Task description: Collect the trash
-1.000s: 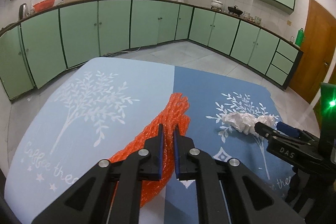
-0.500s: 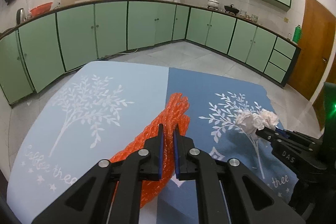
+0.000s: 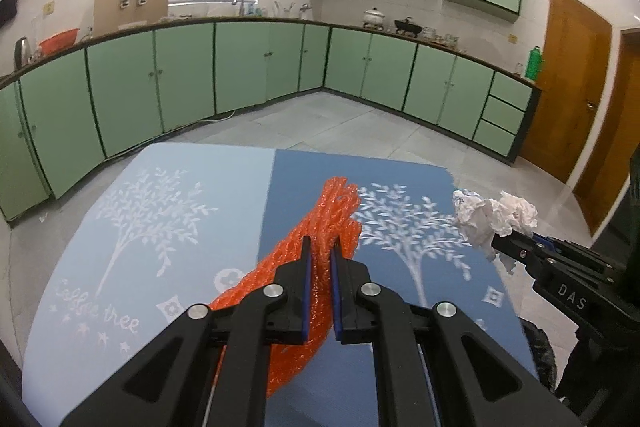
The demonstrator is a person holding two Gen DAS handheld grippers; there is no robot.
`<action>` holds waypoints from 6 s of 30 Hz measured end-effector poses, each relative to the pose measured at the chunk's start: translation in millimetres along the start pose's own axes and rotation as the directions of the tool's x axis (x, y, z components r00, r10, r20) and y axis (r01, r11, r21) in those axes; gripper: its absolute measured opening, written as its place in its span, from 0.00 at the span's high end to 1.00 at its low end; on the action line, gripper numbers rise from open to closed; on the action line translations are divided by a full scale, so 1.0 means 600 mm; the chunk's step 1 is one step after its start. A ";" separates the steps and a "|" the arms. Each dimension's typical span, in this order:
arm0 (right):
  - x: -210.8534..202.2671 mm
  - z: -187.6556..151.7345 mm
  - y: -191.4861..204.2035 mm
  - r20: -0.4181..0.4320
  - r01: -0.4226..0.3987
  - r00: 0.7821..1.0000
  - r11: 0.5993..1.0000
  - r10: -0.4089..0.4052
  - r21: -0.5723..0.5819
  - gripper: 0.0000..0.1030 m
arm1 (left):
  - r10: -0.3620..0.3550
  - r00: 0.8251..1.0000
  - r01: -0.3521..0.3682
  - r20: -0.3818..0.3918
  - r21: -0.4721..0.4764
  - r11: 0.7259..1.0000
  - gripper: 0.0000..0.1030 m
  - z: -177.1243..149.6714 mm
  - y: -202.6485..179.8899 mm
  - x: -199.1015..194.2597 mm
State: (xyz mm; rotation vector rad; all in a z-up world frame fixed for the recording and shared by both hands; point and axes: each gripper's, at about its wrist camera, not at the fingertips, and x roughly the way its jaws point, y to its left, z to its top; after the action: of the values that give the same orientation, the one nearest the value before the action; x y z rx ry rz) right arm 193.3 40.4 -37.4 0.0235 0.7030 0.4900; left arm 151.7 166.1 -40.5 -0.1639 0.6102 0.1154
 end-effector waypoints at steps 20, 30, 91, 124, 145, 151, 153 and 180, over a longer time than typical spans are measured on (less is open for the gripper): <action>-0.194 -0.055 -0.047 0.106 0.055 0.993 0.998 -0.056 0.004 0.87 | -0.158 0.986 0.153 0.052 0.100 0.983 0.92 -0.020 -0.132 -0.113; -0.266 -0.100 -0.099 0.124 0.140 0.982 0.989 -0.145 0.045 0.87 | -0.275 0.961 0.267 0.037 0.156 0.951 0.92 -0.034 -0.208 -0.136; -0.272 -0.322 -0.354 -0.099 0.442 0.896 0.846 -0.433 0.299 0.82 | -0.452 0.846 0.529 -0.284 0.336 0.780 0.91 -0.185 -0.526 0.035; -0.332 -0.257 -0.304 0.005 0.409 0.902 0.856 -0.433 0.317 0.05 | -0.429 0.893 0.450 -0.137 0.256 0.855 0.07 -0.096 -0.425 -0.046; -0.409 -0.224 -0.190 0.069 0.353 0.924 0.908 -0.376 0.228 0.05 | -0.361 0.929 0.370 -0.084 0.275 0.887 0.06 -0.090 -0.348 -0.178; -0.426 -0.221 -0.164 0.085 0.345 0.926 0.915 -0.368 0.207 0.05 | -0.361 0.930 0.364 -0.064 0.265 0.893 0.06 -0.088 -0.332 -0.205; -0.431 -0.220 -0.158 0.088 0.341 0.927 0.918 -0.364 0.203 0.05 | -0.357 0.932 0.358 -0.057 0.272 0.893 0.06 -0.088 -0.333 -0.213; -0.435 -0.223 -0.138 0.088 0.339 0.929 0.921 -0.360 0.193 0.05 | -0.328 0.944 0.323 -0.033 0.283 0.903 0.06 -0.094 -0.317 -0.243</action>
State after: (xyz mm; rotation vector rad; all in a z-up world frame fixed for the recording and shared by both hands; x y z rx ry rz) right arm -26.2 -166.8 5.0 0.0898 0.6111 0.0799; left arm 30.8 -39.4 20.9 0.0167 0.5700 -0.2961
